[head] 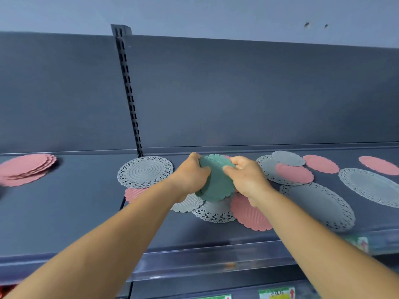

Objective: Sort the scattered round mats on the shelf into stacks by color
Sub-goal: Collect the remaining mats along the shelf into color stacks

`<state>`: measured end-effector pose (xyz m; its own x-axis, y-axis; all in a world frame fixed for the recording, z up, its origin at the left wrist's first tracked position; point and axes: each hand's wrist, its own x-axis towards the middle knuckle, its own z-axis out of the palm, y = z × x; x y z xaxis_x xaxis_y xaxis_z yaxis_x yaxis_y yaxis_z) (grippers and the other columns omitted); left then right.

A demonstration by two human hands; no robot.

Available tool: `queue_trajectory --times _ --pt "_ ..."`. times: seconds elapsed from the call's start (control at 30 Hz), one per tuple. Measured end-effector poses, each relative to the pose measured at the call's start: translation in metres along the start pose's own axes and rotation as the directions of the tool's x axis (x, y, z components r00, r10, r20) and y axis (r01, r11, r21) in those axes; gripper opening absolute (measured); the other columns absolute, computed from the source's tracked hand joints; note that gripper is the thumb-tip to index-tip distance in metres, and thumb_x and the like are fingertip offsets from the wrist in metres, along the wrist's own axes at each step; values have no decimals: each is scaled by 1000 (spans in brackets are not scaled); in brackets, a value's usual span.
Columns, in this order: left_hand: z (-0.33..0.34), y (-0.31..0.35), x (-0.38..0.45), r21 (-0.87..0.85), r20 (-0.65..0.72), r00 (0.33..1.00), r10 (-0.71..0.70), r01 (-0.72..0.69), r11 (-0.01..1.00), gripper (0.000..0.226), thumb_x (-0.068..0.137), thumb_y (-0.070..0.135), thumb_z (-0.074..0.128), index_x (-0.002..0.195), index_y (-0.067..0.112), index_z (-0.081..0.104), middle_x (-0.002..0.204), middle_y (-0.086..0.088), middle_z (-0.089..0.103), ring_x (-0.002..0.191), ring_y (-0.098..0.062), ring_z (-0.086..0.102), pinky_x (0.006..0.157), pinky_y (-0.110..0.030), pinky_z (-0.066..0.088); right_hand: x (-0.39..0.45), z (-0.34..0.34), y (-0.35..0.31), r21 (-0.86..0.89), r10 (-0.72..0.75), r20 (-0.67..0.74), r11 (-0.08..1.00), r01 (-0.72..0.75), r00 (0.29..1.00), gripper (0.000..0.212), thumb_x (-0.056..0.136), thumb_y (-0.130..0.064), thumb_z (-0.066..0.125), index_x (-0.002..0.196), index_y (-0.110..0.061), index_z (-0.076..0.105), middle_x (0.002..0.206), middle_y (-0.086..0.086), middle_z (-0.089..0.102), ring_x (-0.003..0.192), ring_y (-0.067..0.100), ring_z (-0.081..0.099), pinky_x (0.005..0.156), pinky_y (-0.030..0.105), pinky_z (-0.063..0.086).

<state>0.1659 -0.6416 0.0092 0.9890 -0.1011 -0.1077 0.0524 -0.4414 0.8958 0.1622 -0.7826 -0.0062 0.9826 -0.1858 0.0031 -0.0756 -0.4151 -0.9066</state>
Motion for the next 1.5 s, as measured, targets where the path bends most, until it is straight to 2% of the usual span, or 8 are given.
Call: queue_trajectory --times 0.2,0.33,0.5,0.67,0.87,1.07,1.3,1.5 --pt "-66 -34 -24 53 -113 992 -56 62 997 28 95 15 42 124 18 42 106 -8 58 95 -29 60 83 -40 54 -23 73 -28 -130 -80 171 986 103 982 41 97 -20 39 134 -32 49 121 1 63 98 24 63 89 38 53" --pt "-116 -65 -42 12 -221 971 -90 95 995 31 95 12 38 124 21 45 102 -5 59 89 -29 63 73 -36 53 -40 123 -52 -92 -53 270 993 81 961 55 93 -11 36 139 -42 35 110 -2 54 71 19 57 58 27 49" --pt "-178 -105 -68 18 -326 938 -117 130 991 43 93 18 48 135 21 39 118 -6 57 103 -26 58 76 -33 50 -61 188 -83 -82 -27 263 995 50 965 45 87 -24 56 130 -25 45 112 0 55 100 26 62 95 44 50" --pt "-240 -136 -99 158 -393 915 -92 165 973 61 85 13 56 142 23 36 117 -14 59 84 -26 55 65 -29 47 -75 256 -110 7 -92 323 995 95 942 36 81 -20 58 116 -23 58 112 -3 65 98 25 66 88 49 54" --pt "-307 -172 -134 81 -579 800 -157 248 965 55 87 16 61 137 14 38 122 -9 57 109 -26 57 86 -31 47 -106 328 -150 47 -154 479 987 150 864 50 80 -1 59 125 -22 51 103 0 67 96 26 67 85 40 55" --pt "-366 -192 -159 94 -733 660 -163 335 937 55 89 19 58 141 17 40 121 -11 58 81 -22 54 50 -20 35 -121 393 -188 72 -277 572 954 290 772 38 76 -2 60 113 -14 62 100 2 73 95 25 69 87 45 55" --pt "-417 -213 -187 19 -838 492 -235 457 889 34 92 15 54 126 11 53 106 -2 48 87 -23 47 71 -26 37 -137 456 -234 -80 -394 715 774 628 577 61 83 -14 58 141 -16 41 140 8 49 122 25 52 100 31 44" --pt "-440 -237 -183 -3 -835 422 -354 639 769 18 92 25 50 101 11 55 112 -12 52 111 -31 42 79 -34 39 -142 485 -249 -158 -373 804 617 771 463 44 92 -15 49 135 -6 44 141 14 45 129 30 43 104 32 35"
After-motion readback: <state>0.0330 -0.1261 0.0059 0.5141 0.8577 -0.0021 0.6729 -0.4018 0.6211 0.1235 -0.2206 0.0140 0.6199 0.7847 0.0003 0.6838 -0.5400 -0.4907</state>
